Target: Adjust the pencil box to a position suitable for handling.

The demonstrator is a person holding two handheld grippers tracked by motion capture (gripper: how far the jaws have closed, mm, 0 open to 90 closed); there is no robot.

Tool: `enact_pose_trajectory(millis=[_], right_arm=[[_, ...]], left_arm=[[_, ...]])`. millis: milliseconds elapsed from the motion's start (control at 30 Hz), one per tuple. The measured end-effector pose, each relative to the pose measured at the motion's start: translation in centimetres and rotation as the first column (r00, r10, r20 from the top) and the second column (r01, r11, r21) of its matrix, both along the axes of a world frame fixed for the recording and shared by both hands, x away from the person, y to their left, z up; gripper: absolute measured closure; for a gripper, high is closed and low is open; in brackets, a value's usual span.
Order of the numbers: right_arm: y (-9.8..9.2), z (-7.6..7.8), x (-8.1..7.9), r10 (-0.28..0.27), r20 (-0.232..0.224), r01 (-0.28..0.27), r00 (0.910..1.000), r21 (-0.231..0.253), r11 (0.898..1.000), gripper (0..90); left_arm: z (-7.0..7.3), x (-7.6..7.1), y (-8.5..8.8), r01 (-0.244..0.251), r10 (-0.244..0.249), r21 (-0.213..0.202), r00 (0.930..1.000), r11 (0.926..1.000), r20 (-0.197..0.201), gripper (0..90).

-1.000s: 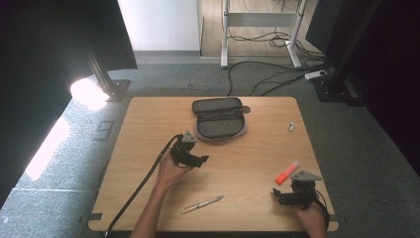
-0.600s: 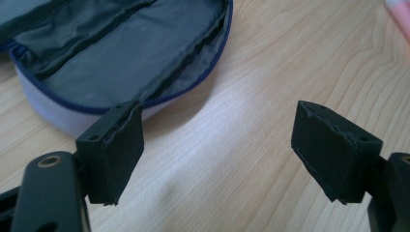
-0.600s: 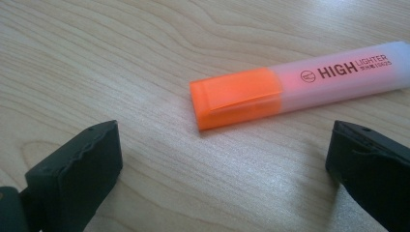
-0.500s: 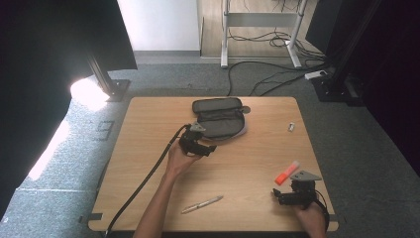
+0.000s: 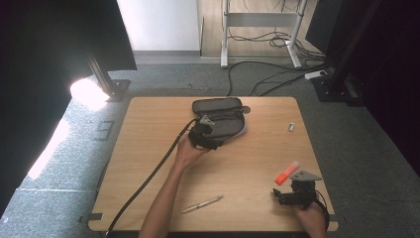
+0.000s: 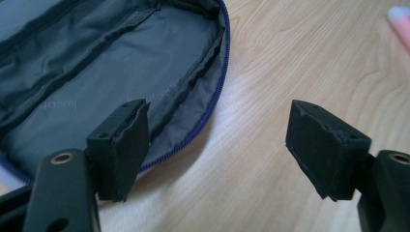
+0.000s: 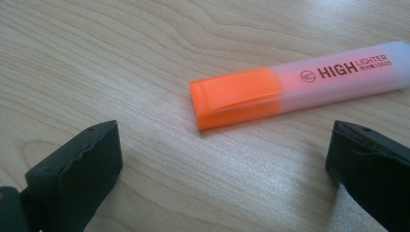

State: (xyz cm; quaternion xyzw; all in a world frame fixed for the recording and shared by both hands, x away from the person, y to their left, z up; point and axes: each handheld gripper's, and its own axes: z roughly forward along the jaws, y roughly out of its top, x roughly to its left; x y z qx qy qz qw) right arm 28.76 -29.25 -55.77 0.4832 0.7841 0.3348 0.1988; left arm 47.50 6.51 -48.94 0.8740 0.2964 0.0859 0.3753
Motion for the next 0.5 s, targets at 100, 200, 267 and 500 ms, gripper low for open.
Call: enact_pose_trajectory(millis=[100,200,267,500], right_arm=[[0.0,0.0,0.0,0.007,-0.001,-0.007,1.0000,0.000,1.000,0.0],[0.0,0.0,0.0,0.007,0.000,-0.007,1.0000,0.000,1.000,0.0],[0.0,0.0,0.0,0.009,0.000,-0.009,1.0000,0.000,1.000,0.0],[0.0,0.0,0.0,0.011,-0.001,-0.011,0.9999,0.000,1.000,0.0]], left_arm=[[-0.4,0.6,-0.5,0.010,-0.010,0.007,0.9997,0.9999,-0.021,26.5],[-0.9,1.0,-0.9,0.018,-0.018,-0.002,0.9995,0.9998,-0.025,30.6],[-1.4,1.2,-1.1,0.018,-0.019,-0.016,0.9991,0.9997,-0.038,33.8],[-2.9,1.7,-1.5,0.023,-0.023,0.002,0.9986,0.9997,-0.048,46.3]])
